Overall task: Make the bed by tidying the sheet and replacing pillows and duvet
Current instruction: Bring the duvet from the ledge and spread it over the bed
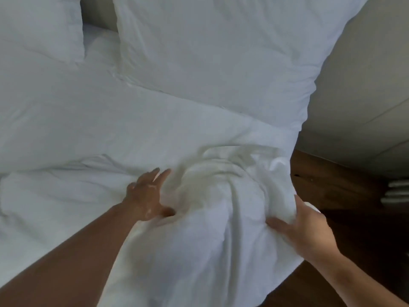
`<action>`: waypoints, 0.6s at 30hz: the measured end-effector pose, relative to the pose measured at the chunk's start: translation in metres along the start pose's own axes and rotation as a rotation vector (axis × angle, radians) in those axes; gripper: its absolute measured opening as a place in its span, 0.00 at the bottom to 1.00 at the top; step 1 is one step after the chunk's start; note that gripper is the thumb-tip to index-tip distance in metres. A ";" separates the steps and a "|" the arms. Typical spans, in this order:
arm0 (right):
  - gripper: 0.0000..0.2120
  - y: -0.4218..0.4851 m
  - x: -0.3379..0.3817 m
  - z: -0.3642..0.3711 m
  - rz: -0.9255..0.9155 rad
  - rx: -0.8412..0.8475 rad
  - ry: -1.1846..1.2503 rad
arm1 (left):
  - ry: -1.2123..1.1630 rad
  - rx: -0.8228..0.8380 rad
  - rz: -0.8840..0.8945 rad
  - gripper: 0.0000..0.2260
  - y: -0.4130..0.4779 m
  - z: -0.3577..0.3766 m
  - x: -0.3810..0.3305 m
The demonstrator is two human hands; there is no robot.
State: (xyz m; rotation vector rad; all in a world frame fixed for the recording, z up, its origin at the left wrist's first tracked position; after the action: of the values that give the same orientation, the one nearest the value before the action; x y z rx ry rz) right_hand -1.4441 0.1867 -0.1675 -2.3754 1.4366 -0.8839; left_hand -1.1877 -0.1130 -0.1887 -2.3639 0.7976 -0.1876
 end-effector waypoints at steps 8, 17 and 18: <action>0.29 -0.010 -0.047 0.020 0.009 0.004 0.038 | 0.284 0.218 0.093 0.29 -0.010 0.028 -0.019; 0.30 0.044 -0.009 -0.022 -0.016 -0.146 0.192 | -0.065 -0.602 0.251 0.26 0.002 -0.162 0.015; 0.31 0.049 -0.007 -0.030 -0.008 -0.177 0.188 | -0.067 -0.708 0.273 0.26 0.000 -0.187 0.013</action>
State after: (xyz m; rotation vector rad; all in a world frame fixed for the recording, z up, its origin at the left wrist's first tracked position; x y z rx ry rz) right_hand -1.5001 0.1715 -0.1701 -2.4819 1.6397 -1.0473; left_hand -1.2370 -0.2180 -0.0414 -2.8351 1.3023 0.3440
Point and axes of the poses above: each hand's wrist, its own y-axis towards the middle knuckle, its own z-axis out of the palm, x = y × z, the point moved 4 cm from there along y, towards the middle knuckle, and after that the axes turned 5 degrees about -x, right-handed, at the moved point
